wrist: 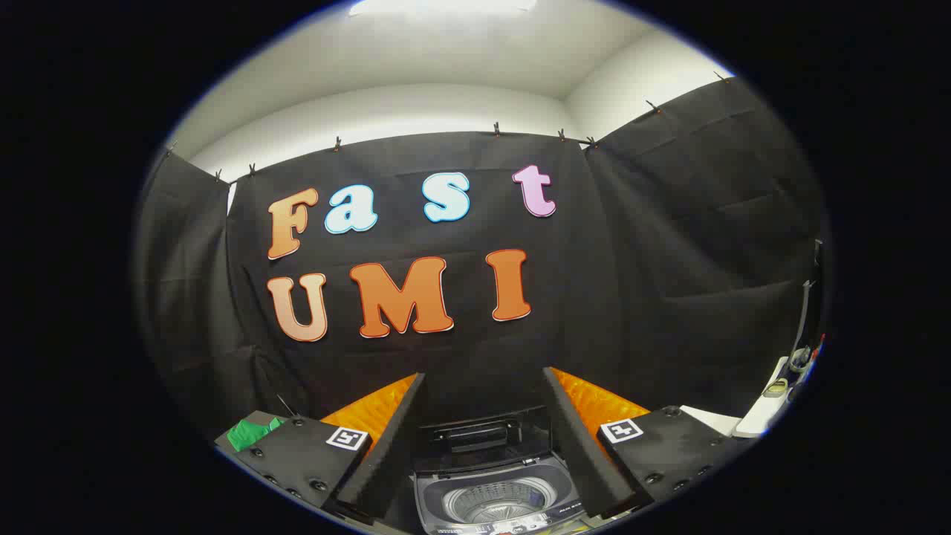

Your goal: Put the clothes into the washing machine and then close the washing machine lid.

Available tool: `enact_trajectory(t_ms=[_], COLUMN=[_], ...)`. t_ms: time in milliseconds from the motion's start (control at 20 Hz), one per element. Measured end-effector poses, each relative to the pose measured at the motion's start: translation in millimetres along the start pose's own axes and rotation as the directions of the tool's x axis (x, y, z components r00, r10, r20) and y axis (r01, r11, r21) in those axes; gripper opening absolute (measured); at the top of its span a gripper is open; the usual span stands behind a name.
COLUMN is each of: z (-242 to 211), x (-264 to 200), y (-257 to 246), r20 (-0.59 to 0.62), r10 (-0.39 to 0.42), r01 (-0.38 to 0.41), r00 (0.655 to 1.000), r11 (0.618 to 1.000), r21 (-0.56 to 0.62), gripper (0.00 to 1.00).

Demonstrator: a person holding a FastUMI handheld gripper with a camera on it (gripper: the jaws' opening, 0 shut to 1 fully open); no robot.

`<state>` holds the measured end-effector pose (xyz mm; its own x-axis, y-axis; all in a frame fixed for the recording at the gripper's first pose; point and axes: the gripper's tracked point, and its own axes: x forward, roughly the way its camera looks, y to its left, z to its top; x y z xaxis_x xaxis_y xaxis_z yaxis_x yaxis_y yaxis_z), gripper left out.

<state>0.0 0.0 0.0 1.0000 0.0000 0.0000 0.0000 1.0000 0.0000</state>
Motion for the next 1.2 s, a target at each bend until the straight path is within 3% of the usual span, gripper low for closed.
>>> enact_trajectory(t_ms=[1200], z=[-20.1], x=[26.6], y=[9.6], r20=[-0.059], r10=[-0.001], r01=[0.0], r00=[0.998], r11=[1.0], r21=[-0.007], gripper=[0.98])
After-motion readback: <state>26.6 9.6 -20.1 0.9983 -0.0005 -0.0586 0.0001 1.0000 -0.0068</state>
